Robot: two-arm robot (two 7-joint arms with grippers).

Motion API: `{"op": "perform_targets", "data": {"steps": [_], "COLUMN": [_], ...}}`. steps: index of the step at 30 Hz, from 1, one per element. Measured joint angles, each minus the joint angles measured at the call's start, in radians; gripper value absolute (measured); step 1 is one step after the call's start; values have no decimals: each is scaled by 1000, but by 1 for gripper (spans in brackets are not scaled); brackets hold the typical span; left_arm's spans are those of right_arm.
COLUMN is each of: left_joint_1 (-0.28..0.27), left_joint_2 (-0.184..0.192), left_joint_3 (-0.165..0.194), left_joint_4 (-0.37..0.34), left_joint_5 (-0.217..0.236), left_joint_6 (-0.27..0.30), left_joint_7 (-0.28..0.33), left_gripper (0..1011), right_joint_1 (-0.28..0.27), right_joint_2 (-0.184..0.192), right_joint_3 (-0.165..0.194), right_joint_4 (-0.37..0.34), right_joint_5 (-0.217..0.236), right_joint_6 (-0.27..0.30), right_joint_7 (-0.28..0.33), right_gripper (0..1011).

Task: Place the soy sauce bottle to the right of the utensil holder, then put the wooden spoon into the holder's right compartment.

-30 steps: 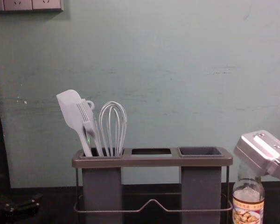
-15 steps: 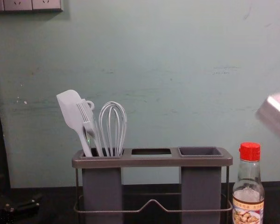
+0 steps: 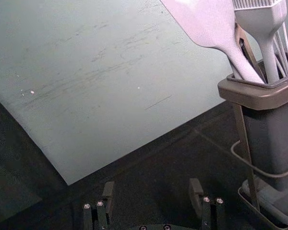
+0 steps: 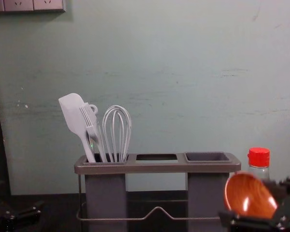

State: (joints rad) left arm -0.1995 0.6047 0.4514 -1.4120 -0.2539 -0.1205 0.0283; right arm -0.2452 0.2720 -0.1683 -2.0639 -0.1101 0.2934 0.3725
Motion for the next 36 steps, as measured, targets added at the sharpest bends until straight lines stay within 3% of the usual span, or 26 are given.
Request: {"op": "perform_targets", "data": {"steps": [2,3,4,6,7,9,10,11,12,13,17,22,36], "left_joint_1": [0,0,0,0,0,0,0,0,0,0,0,0,0], "left_joint_2": [0,0,0,0,0,0,0,0,0,0,0,0,0], "left_joint_3": [0,0,0,0,0,0,0,0,0,0,0,0,0], "left_joint_4": [0,0,0,0,0,0,0,0,0,0,0,0,0], "left_joint_5": [0,0,0,0,0,0,0,0,0,0,0,0,0], "left_joint_6": [0,0,0,0,0,0,0,0,0,0,0,0,0], "left_joint_7": [0,0,0,0,0,0,0,0,0,0,0,0,0], "left_gripper": [1000,1000,1000,1000,1000,1000,1000,1000,1000,1000,1000,1000,1000], "right_joint_1": [-21,-21,-34,-46,-58,-68,-80,-80,-87,-87,-100,-106,-112], "right_joint_2": [8,8,11,12,11,9,6,6,6,6,5,4,2], "right_joint_3": [8,8,12,16,19,22,26,26,29,29,34,38,40], "right_joint_4": [12,12,20,29,39,49,64,64,74,74,102,113,110], "right_joint_5": [20,20,31,41,47,53,63,63,74,74,101,105,104], "right_joint_6": [-108,-108,-176,-242,-310,-373,-468,-468,-521,-521,-656,-701,-700], "right_joint_7": [-8,-8,-16,-26,-40,-54,-73,-73,-81,-81,-104,-119,-127], "right_gripper": [838,838,837,838,838,838,838,838,838,838,837,838,838]}}
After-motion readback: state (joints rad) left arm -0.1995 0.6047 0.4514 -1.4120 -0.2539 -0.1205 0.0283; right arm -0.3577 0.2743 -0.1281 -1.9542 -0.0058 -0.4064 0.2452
